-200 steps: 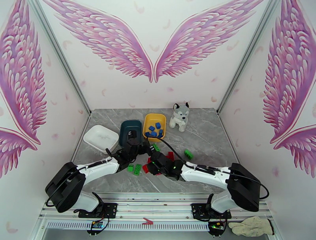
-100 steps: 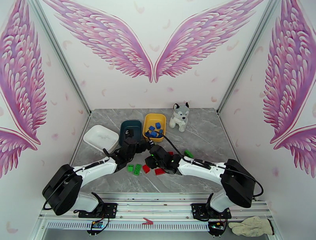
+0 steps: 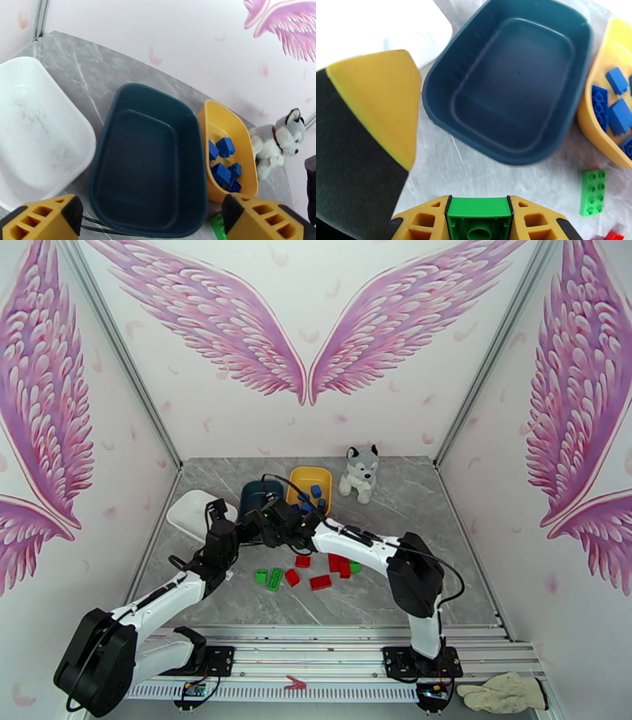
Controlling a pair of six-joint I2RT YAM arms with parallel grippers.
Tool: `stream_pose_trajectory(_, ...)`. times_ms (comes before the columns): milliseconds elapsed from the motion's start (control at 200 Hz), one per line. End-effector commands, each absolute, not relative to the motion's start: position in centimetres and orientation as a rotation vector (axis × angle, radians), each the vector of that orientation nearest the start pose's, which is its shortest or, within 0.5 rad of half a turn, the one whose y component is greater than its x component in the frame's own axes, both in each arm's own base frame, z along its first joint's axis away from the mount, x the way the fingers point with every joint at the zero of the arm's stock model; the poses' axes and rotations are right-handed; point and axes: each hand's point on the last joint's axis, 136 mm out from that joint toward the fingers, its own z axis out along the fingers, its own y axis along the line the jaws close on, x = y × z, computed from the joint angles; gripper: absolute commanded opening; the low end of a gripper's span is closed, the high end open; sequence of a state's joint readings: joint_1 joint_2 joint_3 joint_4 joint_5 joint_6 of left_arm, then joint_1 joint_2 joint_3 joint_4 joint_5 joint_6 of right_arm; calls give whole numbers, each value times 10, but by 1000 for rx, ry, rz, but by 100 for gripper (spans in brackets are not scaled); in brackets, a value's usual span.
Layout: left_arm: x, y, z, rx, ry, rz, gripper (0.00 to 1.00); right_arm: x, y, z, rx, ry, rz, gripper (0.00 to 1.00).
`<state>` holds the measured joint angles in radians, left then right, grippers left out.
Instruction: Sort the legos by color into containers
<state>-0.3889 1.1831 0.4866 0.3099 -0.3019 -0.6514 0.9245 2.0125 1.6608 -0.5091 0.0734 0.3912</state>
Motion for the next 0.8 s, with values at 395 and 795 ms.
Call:
stream_pose_trajectory(395,341,-62,131,-466,1994,-440,99,460,438,151,-391,2363,535,15)
stream_pose_trajectory(795,324,-62,127,-444,2014,-495,99,482,465,126,-380,2345,669,23)
